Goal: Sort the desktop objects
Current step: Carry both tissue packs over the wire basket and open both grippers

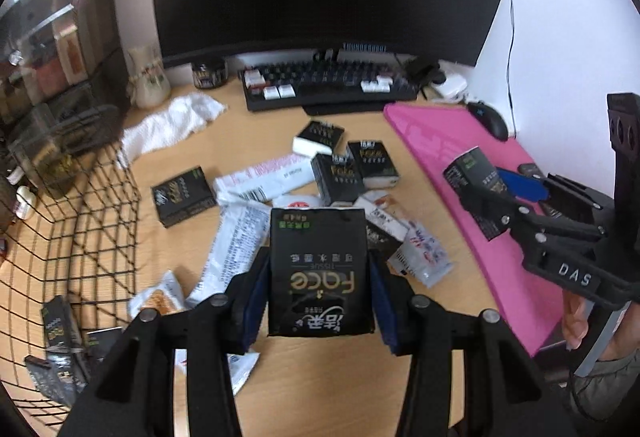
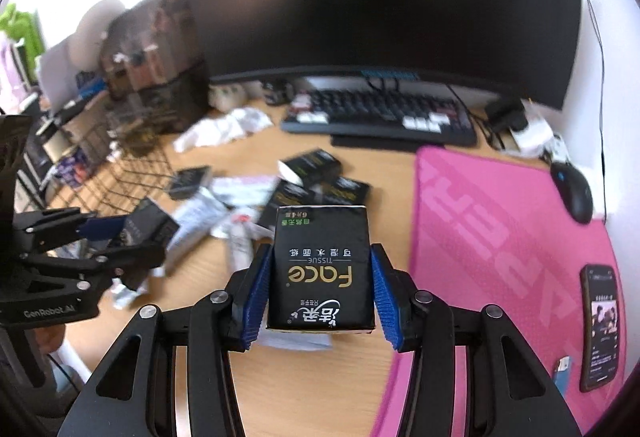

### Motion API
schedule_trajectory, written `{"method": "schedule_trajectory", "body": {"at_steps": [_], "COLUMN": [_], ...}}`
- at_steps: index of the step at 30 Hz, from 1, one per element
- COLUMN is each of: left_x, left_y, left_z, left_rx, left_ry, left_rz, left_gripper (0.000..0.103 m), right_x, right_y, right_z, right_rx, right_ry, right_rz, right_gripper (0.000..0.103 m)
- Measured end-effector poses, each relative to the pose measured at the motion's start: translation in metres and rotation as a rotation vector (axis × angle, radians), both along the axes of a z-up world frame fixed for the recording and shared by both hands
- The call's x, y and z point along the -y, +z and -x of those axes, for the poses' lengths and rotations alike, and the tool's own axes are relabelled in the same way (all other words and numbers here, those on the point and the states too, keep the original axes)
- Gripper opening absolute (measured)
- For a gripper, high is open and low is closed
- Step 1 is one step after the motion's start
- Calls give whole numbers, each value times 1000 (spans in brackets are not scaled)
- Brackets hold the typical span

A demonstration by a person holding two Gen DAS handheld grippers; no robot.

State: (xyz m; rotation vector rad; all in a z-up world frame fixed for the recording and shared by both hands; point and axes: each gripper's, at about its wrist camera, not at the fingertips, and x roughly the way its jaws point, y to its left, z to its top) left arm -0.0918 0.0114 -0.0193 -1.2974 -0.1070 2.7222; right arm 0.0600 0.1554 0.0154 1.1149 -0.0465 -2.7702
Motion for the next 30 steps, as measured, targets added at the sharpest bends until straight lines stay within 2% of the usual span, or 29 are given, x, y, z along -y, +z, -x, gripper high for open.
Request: {"method": "schedule_trajectory", "body": {"at_steps": [7,15,21,30], "left_x": [39,118,179,219], "left_y": [30,47,39,27], "left_z": [-31,-74,-95,-111], "left_rx": [-68,-113,-97,-75], "left_ry": [81,259,404,484], "left_rz": [25,35,41,13], "left_gripper": [52,52,52,52], "right_x": [60,171,239,292], "right_y": [29,47,39,21], "right_z": [0,10,20,28], "right_rx": [-53,-97,-79,-38], "right_ry": [115,328,431,508], "right_rz": [7,13,23,36], "right_gripper": [47,47,47,47]}}
